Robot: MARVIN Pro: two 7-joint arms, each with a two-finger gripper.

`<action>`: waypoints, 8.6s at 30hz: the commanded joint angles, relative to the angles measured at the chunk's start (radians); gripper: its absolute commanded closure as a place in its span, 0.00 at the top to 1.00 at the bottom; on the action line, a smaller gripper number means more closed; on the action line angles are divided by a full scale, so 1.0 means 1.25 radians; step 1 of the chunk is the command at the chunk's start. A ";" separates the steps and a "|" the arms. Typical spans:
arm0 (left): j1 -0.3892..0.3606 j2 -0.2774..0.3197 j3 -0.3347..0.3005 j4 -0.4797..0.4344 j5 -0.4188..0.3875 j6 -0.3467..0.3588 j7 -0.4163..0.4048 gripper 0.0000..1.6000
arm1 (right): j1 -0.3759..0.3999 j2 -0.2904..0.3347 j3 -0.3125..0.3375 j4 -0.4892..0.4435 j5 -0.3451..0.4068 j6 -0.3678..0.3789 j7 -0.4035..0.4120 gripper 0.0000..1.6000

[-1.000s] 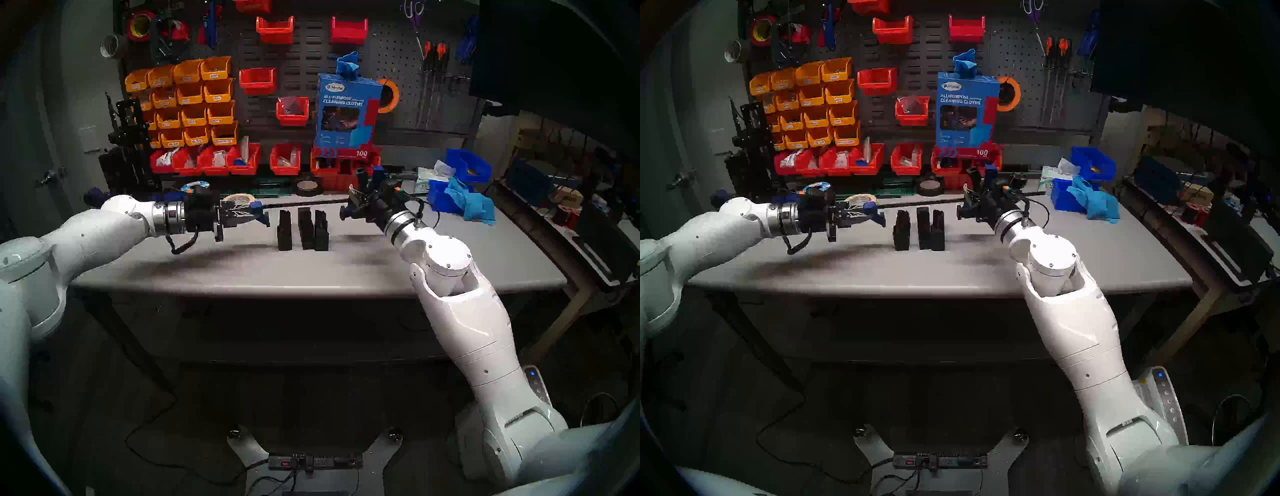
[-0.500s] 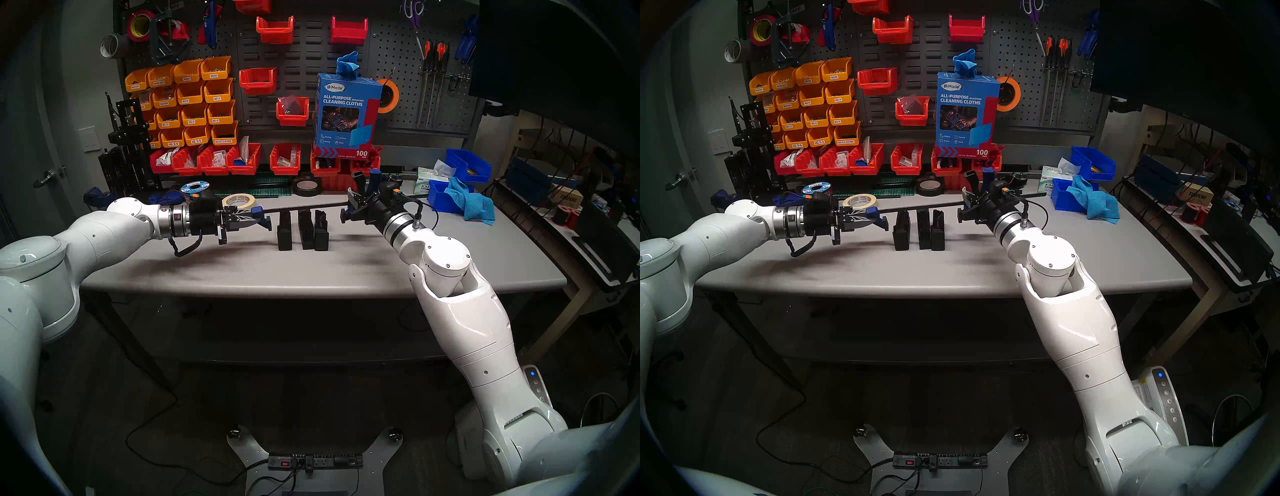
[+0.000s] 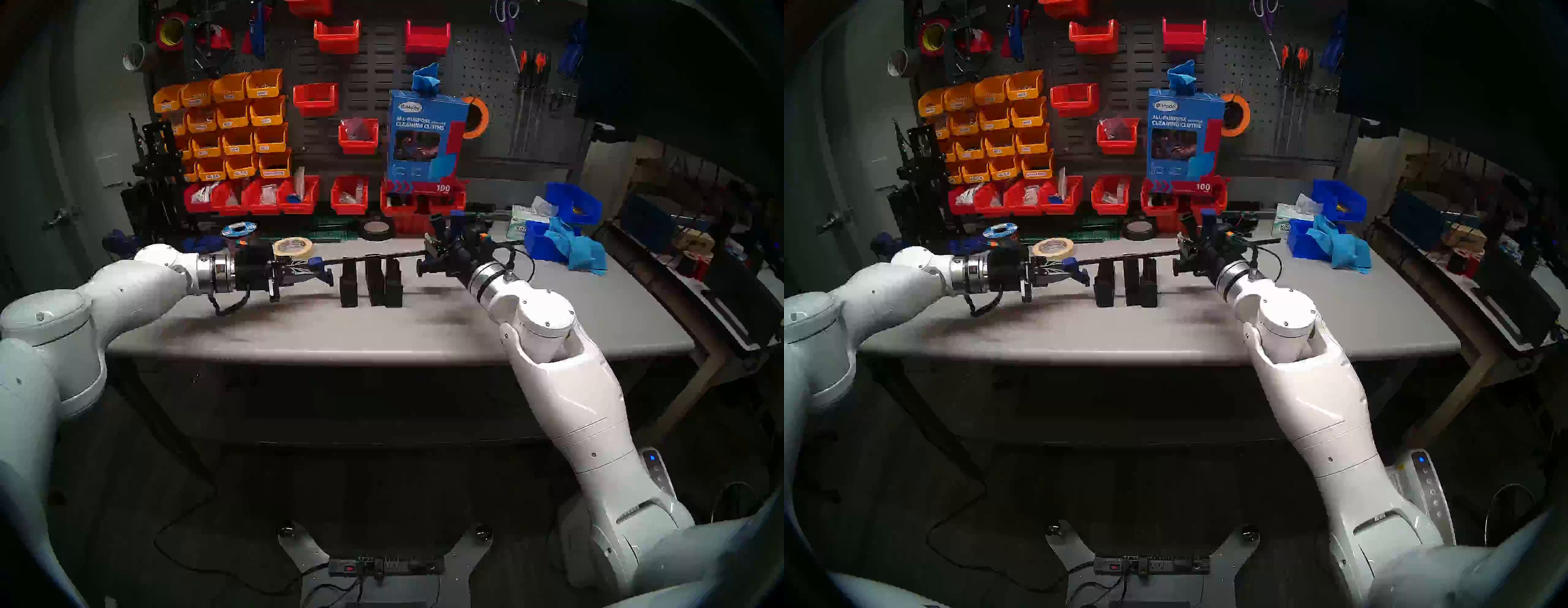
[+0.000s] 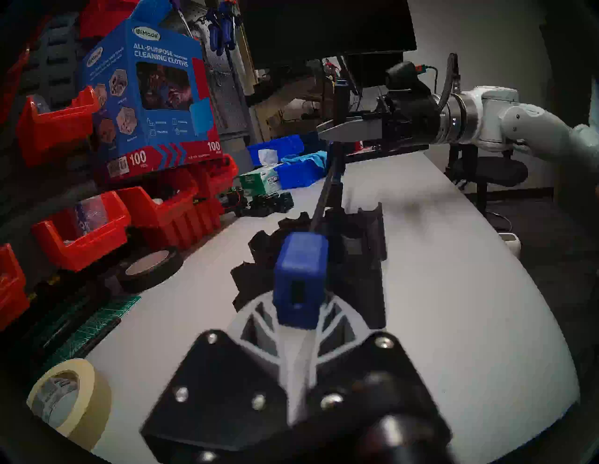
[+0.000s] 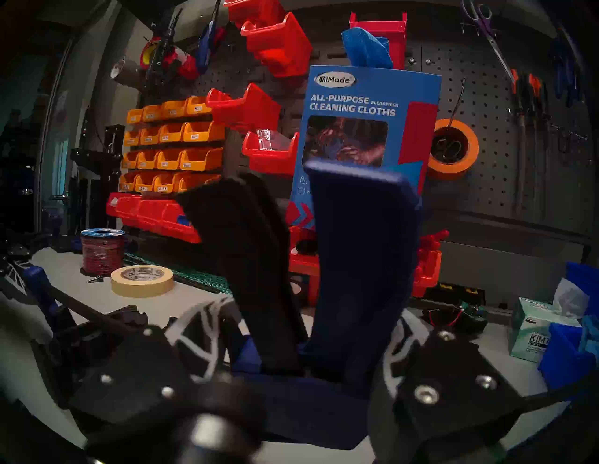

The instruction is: Clamp the two 3D printed pieces together with the clamp

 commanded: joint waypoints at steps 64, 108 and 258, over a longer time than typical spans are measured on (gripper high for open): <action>-0.030 -0.056 -0.004 0.043 0.030 0.024 -0.099 0.00 | 0.042 0.004 -0.006 -0.015 0.036 0.130 0.041 0.00; -0.030 -0.060 -0.005 0.051 0.030 0.023 -0.099 0.00 | 0.057 0.014 -0.003 0.034 0.054 0.171 0.017 0.00; -0.025 -0.071 -0.015 0.065 0.050 0.035 -0.080 0.00 | 0.196 -0.100 -0.094 0.136 0.071 0.207 0.041 0.00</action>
